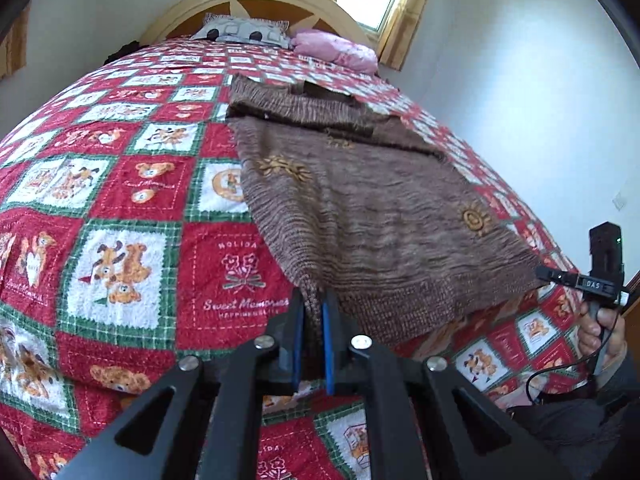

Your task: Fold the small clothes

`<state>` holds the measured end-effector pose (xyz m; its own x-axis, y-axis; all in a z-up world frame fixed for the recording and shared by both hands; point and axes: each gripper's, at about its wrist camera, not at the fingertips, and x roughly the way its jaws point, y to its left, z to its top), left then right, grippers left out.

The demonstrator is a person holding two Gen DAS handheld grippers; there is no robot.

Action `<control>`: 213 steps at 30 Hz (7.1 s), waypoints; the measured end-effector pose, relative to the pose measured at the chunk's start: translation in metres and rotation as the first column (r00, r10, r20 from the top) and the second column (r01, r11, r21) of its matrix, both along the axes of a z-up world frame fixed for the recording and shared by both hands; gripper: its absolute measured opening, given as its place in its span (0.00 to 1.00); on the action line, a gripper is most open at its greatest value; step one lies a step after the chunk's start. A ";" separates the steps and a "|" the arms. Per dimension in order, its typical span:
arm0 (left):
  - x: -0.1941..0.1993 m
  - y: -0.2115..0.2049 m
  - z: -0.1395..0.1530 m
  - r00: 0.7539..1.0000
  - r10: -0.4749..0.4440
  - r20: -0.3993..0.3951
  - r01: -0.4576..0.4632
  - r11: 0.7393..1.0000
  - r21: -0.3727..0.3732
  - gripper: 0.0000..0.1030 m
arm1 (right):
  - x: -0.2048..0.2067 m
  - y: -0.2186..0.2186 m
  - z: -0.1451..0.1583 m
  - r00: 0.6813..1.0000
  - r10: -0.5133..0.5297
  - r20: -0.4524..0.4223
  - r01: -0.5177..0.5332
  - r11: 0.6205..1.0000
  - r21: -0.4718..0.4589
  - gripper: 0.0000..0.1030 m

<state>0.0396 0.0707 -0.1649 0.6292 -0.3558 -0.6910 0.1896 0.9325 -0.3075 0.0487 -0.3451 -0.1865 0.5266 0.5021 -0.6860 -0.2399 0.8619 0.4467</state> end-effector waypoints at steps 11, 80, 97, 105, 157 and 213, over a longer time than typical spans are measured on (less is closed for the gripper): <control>0.008 0.007 0.002 1.000 -0.014 0.018 0.015 0.997 -0.079 0.08 | 0.003 -0.025 0.006 0.996 -0.080 0.026 0.074 0.979 0.188 0.04; 0.396 0.053 0.018 0.972 0.232 -0.035 -0.230 0.972 0.047 0.58 | 0.437 -0.028 0.028 0.972 -0.234 -0.019 0.235 0.969 0.083 0.76; 0.409 -0.039 -0.003 0.999 0.039 0.027 -0.047 0.837 0.545 0.72 | 0.423 0.073 0.013 0.999 0.017 0.047 0.002 0.919 -0.394 0.75; 0.422 0.002 -0.023 0.977 0.212 -0.001 -0.188 0.866 0.463 0.94 | 0.471 0.027 -0.019 0.988 -0.149 -0.038 0.113 0.872 -0.477 0.74; 0.395 0.013 -0.018 0.967 0.248 0.058 -0.254 0.921 0.296 0.22 | 0.463 0.045 -0.007 0.964 -0.261 0.048 0.248 0.823 -0.510 0.57; 0.224 0.135 -0.031 0.934 0.354 -0.040 -0.355 0.934 -0.047 0.72 | 0.257 0.391 -0.029 0.828 0.551 0.098 -0.368 0.668 -0.647 0.28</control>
<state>0.2635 0.2062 -0.1955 0.7001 -0.1496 -0.6982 -0.1607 0.9197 -0.3582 0.3056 0.0456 -0.2155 0.5410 0.2829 -0.7920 -0.7046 0.6667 -0.2431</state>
